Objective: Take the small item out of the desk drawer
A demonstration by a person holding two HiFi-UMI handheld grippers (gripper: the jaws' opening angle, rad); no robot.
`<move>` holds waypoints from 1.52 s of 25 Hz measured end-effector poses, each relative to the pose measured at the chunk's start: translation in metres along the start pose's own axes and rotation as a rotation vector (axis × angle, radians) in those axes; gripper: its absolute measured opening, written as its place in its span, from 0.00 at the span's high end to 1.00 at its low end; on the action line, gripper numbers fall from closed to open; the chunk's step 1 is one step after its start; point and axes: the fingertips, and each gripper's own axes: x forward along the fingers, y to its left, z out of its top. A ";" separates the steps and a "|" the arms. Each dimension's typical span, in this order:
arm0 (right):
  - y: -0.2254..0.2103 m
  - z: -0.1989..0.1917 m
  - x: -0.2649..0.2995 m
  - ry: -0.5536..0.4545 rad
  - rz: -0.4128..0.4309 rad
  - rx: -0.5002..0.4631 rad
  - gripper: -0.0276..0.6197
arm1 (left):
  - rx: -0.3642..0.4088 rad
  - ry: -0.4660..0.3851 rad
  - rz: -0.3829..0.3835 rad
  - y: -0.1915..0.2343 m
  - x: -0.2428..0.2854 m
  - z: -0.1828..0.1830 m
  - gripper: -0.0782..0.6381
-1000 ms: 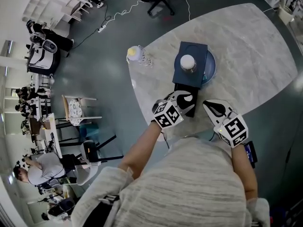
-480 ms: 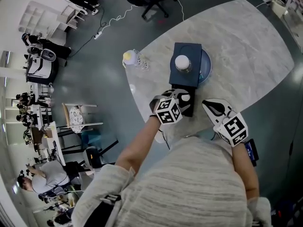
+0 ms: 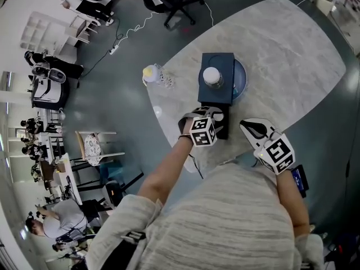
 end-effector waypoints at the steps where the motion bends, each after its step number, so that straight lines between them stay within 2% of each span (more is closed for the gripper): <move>1: 0.000 0.000 -0.001 0.001 -0.003 0.001 0.94 | 0.005 0.008 -0.005 0.000 0.001 0.000 0.59; 18: -0.006 -0.004 -0.012 0.003 -0.034 0.011 0.94 | 0.037 0.116 -0.044 0.003 0.024 -0.013 0.58; 24: -0.008 -0.003 -0.012 0.008 -0.042 0.015 0.94 | 0.045 0.153 -0.041 0.004 0.033 -0.025 0.61; 31: -0.009 -0.004 -0.013 0.017 -0.047 0.013 0.94 | 0.023 0.147 -0.060 0.001 0.035 -0.024 0.64; 38: -0.007 -0.002 -0.013 0.033 -0.038 0.000 0.94 | -0.014 0.128 -0.041 0.001 0.031 -0.020 0.64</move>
